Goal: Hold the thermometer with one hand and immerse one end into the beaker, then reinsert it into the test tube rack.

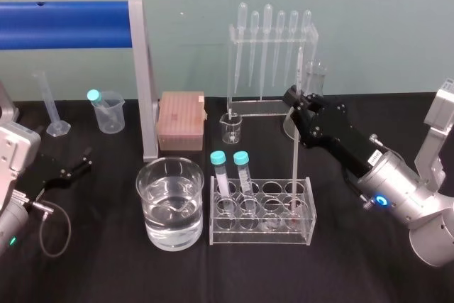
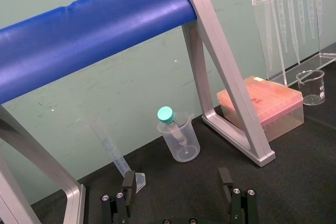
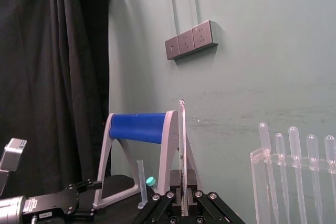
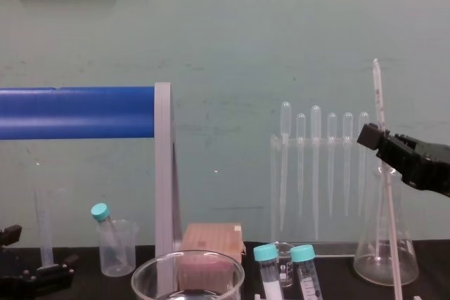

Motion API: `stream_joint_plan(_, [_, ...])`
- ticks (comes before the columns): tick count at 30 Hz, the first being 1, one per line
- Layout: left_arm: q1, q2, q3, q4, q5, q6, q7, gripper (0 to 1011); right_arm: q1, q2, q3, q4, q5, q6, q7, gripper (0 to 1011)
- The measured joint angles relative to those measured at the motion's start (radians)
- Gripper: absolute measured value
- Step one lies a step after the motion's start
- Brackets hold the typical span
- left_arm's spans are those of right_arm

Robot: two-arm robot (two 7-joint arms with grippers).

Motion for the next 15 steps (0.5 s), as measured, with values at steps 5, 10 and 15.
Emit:
stream_joint_plan(5, [0.0,0.0,0.0,0.0,0.0,0.0,0.0,1008,0.0,0.002,-0.003,-0.003,-0.006,0.009,-0.016,57])
stream_joint_plan(10, [0.0,0.0,0.0,0.0,0.0,0.0,0.0,1008,-0.001,0.003,-0.003,-0.004,-0.009,0.01,-0.02,56])
stream_joint_plan(15, [0.0,0.0,0.0,0.0,0.0,0.0,0.0,1008,-0.001,0.003,-0.003,-0.004,-0.009,0.011,-0.019,56])
